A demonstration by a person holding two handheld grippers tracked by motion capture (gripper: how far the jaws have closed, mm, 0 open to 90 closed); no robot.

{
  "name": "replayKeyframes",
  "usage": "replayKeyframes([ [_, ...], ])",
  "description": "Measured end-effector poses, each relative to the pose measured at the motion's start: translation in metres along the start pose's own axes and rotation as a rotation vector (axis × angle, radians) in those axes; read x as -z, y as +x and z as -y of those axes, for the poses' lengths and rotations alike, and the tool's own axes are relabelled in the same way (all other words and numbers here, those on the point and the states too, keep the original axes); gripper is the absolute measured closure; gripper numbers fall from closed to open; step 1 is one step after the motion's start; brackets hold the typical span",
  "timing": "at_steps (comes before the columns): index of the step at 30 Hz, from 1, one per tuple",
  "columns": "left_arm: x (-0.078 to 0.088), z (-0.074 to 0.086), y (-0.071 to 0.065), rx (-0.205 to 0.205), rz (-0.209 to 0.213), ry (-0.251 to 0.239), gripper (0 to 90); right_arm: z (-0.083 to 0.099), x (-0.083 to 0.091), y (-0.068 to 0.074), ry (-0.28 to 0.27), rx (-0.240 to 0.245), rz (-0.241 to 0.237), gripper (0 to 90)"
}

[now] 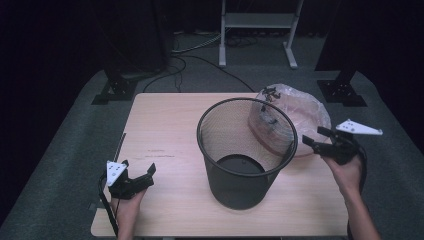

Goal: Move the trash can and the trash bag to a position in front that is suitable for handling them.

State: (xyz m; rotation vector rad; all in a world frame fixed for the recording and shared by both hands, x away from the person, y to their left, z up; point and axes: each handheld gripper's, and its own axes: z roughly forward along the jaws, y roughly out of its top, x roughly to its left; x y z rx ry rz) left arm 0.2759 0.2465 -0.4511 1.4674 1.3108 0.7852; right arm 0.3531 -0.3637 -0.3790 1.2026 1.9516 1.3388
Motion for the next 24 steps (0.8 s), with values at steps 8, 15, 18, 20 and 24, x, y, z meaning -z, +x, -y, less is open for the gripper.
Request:
replayKeyframes([
  [8, 0.000, 0.001, 0.002, 0.001, -0.003, 0.000, 0.0, -0.031, -0.058, -0.031, 0.082, -0.010, 0.040, 25.0],
  [15, -0.001, 0.001, 0.000, -0.011, 0.002, 0.004, 0.0, -0.041, -0.103, -0.044, 0.186, -0.016, 0.095, 25.1],
  [18, -0.002, 0.001, 0.000, -0.011, 0.002, 0.002, 0.0, -0.043, -0.117, -0.046, 0.223, -0.015, 0.123, 25.1],
  [20, -0.001, 0.001, 0.000, -0.012, 0.001, -0.001, 0.0, -0.043, -0.125, -0.047, 0.241, -0.031, 0.132, 25.6],
  [24, -0.001, 0.000, 0.000, -0.008, 0.004, -0.009, 0.0, -0.041, -0.134, -0.048, 0.274, -0.046, 0.147, 27.4],
])
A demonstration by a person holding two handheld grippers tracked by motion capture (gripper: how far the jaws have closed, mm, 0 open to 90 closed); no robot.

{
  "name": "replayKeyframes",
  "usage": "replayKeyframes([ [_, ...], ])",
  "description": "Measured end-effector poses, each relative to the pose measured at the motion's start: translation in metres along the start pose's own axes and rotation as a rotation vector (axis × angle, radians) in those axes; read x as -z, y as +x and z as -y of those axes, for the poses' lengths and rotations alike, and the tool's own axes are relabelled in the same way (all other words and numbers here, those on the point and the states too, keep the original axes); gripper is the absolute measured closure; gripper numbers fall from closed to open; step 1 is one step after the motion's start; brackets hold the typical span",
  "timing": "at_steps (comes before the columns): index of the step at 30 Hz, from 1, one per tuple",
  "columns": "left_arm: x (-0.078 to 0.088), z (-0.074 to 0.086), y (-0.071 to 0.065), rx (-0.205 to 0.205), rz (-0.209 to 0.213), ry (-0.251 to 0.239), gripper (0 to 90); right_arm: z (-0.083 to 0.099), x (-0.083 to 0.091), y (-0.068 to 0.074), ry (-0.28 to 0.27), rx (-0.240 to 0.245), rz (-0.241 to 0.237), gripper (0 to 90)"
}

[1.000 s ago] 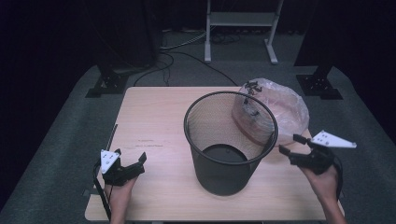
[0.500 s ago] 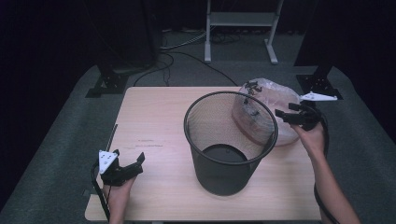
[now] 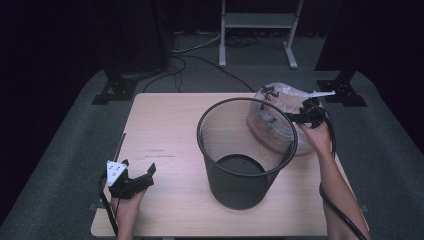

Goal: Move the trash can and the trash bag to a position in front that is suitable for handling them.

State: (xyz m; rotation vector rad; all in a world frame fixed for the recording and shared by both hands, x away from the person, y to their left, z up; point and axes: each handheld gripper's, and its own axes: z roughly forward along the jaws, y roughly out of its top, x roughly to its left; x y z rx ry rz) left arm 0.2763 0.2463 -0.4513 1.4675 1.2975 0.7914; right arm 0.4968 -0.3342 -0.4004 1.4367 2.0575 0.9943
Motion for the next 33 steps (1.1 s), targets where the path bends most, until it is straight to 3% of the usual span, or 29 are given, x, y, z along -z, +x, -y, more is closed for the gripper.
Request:
replayKeyframes([
  [8, 0.002, -0.001, 0.003, 0.012, 0.000, -0.011, 0.0, 0.007, -0.025, 0.008, 0.128, 0.021, 0.037, 27.9],
  [17, 0.001, -0.002, 0.005, 0.014, 0.000, -0.010, 0.0, 0.026, -0.052, 0.018, 0.235, 0.031, 0.018, 30.4],
  [22, 0.002, -0.001, 0.005, 0.017, 0.000, -0.012, 0.0, 0.037, -0.056, 0.021, 0.234, 0.027, 0.017, 34.2],
  [24, 0.002, -0.001, 0.005, 0.018, 0.000, -0.011, 0.0, 0.042, -0.054, 0.022, 0.207, 0.024, 0.025, 36.1],
  [29, 0.001, 0.000, 0.004, 0.021, 0.001, -0.008, 0.0, 0.052, -0.046, 0.024, 0.150, 0.021, 0.026, 54.7],
  [33, 0.001, 0.000, 0.004, 0.021, 0.002, -0.006, 0.0, 0.061, -0.037, 0.024, 0.123, 0.018, 0.022, 81.5],
])
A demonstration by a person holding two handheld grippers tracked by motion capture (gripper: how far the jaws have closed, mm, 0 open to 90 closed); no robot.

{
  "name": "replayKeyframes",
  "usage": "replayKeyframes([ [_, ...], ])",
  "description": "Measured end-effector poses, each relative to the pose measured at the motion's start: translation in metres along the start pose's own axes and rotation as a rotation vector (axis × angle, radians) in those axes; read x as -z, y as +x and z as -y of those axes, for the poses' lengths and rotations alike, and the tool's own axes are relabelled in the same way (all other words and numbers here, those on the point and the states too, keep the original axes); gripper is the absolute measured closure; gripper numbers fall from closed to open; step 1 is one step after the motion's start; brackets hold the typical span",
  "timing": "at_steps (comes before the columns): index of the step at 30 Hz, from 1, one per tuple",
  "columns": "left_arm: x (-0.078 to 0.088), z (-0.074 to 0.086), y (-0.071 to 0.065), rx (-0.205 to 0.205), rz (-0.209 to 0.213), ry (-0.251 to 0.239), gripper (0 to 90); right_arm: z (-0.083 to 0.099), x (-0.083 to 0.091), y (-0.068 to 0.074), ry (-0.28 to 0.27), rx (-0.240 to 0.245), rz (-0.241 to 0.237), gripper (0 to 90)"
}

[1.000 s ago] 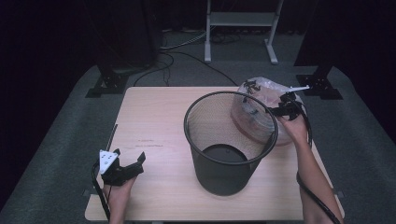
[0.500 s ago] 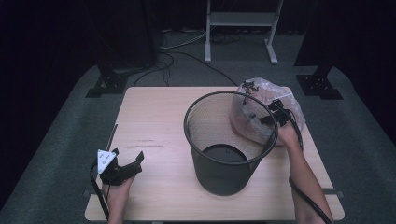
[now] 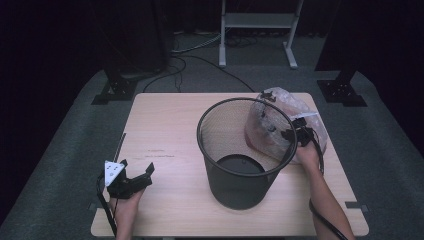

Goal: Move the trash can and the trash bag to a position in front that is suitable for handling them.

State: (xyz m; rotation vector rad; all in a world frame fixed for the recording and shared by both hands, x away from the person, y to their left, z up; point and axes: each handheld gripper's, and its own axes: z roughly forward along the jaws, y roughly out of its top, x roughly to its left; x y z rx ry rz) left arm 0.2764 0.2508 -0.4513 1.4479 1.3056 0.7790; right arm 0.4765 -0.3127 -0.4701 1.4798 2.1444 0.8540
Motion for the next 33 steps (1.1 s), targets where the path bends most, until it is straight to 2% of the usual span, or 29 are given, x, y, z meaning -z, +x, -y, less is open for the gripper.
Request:
replayKeyframes([
  [1, 0.000, 0.000, 0.000, 0.002, 0.000, -0.002, 0.0, 0.003, 0.002, 0.000, 0.000, 0.003, -0.006, 86.2],
  [3, 0.000, 0.000, -0.001, 0.003, 0.003, -0.003, 0.0, 0.007, 0.007, 0.000, 0.007, -0.001, -0.011, 89.2],
  [6, 0.000, 0.000, -0.001, 0.000, 0.004, -0.001, 0.0, 0.012, 0.016, -0.002, 0.015, 0.007, -0.019, 90.0],
  [9, 0.000, 0.000, -0.001, 0.003, 0.006, 0.000, 0.0, 0.015, 0.031, -0.010, -0.008, -0.022, -0.057, 90.0],
  [15, 0.000, 0.000, -0.002, 0.002, 0.010, -0.002, 0.0, 0.010, 0.070, -0.026, -0.050, -0.048, -0.116, 90.0],
  [19, 0.000, 0.000, -0.004, -0.001, 0.012, -0.001, 0.0, 0.006, 0.094, -0.033, -0.080, -0.040, -0.126, 90.0],
  [33, 0.000, 0.001, -0.003, -0.003, 0.012, 0.003, 0.0, -0.008, 0.149, -0.052, -0.141, -0.054, -0.159, 90.0],
])
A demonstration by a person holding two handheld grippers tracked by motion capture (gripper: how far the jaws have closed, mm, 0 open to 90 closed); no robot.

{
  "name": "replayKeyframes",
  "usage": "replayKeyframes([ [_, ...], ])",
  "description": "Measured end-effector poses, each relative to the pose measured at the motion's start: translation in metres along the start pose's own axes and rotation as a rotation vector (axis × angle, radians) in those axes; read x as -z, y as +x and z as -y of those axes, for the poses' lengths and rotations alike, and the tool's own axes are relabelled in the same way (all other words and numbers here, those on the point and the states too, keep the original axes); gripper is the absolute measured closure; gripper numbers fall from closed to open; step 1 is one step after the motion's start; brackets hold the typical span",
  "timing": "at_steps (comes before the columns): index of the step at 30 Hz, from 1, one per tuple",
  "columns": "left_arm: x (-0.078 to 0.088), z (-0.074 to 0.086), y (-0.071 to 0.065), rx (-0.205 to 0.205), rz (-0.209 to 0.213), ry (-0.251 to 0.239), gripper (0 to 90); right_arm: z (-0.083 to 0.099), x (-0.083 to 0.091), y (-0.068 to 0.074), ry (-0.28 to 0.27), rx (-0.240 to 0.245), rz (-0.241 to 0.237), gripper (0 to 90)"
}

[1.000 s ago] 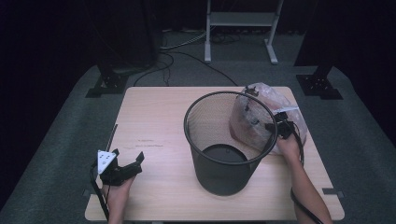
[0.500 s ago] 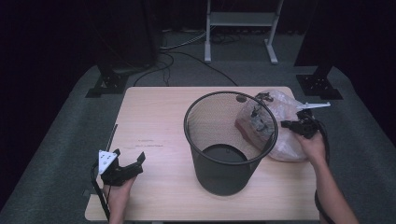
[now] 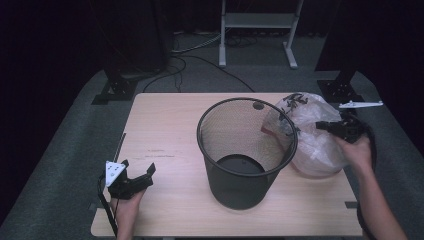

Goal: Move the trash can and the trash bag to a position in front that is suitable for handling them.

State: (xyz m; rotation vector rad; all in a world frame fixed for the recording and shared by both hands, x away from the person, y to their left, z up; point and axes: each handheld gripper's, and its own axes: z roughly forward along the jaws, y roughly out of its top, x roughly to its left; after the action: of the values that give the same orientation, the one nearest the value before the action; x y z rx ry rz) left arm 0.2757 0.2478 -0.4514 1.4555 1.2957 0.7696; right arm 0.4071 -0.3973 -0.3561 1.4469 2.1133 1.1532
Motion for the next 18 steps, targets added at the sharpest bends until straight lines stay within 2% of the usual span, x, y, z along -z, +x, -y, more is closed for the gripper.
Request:
replayKeyframes([
  [18, 0.000, 0.000, -0.002, -0.006, 0.002, 0.001, 0.0, -0.054, 0.092, 0.003, -0.144, 0.018, -0.046, 90.0],
])
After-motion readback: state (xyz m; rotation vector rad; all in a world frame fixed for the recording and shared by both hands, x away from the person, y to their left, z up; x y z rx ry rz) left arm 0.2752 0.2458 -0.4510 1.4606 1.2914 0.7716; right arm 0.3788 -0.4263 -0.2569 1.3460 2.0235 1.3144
